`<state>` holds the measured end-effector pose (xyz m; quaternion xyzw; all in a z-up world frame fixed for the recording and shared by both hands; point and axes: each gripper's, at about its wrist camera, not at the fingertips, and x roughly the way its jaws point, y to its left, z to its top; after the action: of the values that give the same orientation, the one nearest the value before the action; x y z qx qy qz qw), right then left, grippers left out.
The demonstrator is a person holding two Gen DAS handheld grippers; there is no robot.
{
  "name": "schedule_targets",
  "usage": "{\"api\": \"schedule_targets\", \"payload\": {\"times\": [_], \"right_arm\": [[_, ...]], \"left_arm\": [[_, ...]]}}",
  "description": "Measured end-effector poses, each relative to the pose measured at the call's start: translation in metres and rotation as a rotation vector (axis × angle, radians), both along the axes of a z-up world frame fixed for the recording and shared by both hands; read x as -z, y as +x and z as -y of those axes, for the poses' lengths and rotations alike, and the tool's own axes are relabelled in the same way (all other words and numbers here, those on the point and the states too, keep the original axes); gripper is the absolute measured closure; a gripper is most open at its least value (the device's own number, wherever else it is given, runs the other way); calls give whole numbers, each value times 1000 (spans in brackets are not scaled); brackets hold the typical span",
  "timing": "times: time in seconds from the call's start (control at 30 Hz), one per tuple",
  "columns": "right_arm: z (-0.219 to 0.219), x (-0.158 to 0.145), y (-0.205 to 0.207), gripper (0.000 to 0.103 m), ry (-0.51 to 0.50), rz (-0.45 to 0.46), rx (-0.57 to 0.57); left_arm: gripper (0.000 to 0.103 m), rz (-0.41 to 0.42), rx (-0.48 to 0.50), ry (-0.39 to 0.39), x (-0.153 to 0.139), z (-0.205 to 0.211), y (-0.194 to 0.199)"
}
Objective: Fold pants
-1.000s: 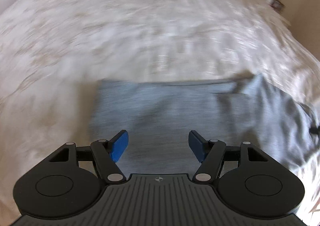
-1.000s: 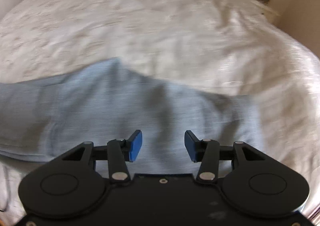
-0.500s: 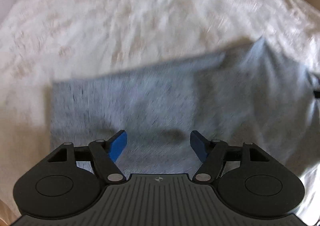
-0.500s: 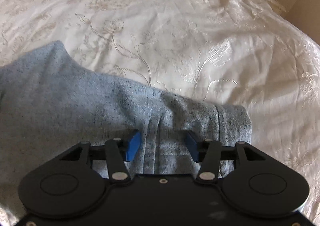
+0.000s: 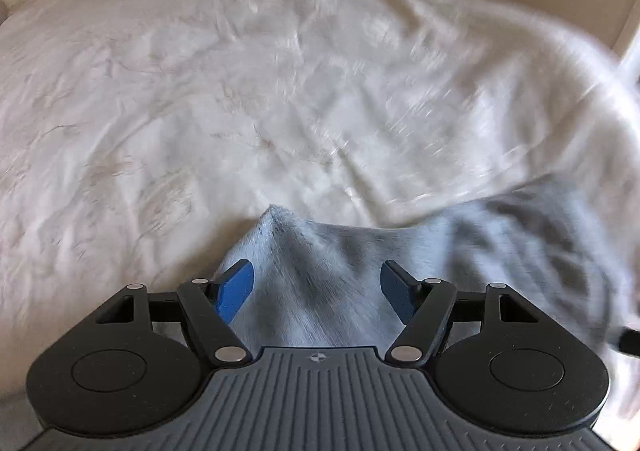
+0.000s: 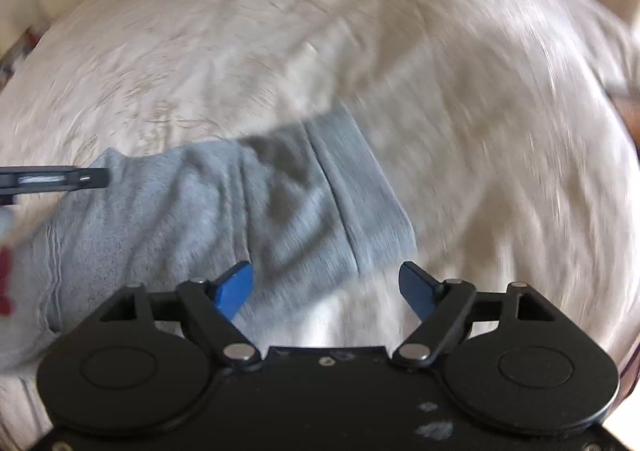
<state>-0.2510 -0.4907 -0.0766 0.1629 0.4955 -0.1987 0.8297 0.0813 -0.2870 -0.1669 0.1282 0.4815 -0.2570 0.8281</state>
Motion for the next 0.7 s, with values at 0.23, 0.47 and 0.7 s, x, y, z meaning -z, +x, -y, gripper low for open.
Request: {"api": "schedule_targets", "payload": {"times": [0.23, 0.47, 0.7], "right_arm": [[29, 38, 0, 10, 217, 99, 175], [49, 71, 20, 10, 322, 143, 291], [27, 52, 54, 76, 185, 102, 180]], "left_arm": [[22, -37, 97, 152, 32, 11, 22], [23, 24, -14, 20, -22, -51, -5], [23, -37, -158, 2, -38, -143, -46]]}}
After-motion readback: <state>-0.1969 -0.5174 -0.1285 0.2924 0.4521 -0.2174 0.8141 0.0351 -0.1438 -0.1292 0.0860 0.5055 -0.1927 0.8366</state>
